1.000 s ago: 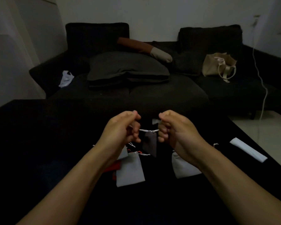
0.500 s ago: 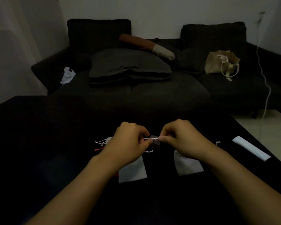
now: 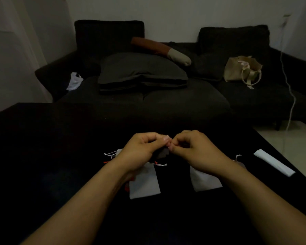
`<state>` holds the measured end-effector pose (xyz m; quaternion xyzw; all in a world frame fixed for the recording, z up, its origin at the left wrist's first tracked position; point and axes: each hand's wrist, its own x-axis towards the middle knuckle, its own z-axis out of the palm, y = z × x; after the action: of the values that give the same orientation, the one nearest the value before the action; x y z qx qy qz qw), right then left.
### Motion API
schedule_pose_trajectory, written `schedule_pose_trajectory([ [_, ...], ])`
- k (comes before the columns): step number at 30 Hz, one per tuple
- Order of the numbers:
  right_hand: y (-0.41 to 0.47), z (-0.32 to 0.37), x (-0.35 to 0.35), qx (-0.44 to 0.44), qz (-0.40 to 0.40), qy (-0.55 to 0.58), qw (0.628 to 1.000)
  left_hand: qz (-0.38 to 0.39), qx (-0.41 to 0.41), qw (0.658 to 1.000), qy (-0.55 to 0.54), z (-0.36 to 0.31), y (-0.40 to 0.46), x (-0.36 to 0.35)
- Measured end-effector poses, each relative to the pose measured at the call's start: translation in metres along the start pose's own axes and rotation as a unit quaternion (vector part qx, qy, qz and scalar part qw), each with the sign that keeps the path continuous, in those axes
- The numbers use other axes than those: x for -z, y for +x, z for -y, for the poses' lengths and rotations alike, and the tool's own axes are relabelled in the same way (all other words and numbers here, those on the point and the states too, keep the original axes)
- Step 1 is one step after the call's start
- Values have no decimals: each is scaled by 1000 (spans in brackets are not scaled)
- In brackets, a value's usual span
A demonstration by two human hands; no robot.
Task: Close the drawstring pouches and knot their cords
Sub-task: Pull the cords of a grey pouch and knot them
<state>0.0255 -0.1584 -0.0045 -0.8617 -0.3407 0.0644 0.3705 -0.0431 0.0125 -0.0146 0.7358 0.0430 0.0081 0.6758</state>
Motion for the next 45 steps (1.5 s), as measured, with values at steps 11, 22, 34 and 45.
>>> schedule_pose_trajectory([
  [11, -3, 4, 1, 31, -50, 59, 997, -39, 14, 999, -30, -10, -2, 3],
  [22, -9, 13, 10, 94, -5, 137, 986, 20, -35, 997, 65, -17, -9, 14],
  [34, -11, 19, 13, 97, -31, 222, 970, 23, -20, 1000, 4, -22, -12, 17],
  [45, -11, 20, 16, 46, 67, 348, 934, 54, 36, 977, -204, -21, -15, 4],
])
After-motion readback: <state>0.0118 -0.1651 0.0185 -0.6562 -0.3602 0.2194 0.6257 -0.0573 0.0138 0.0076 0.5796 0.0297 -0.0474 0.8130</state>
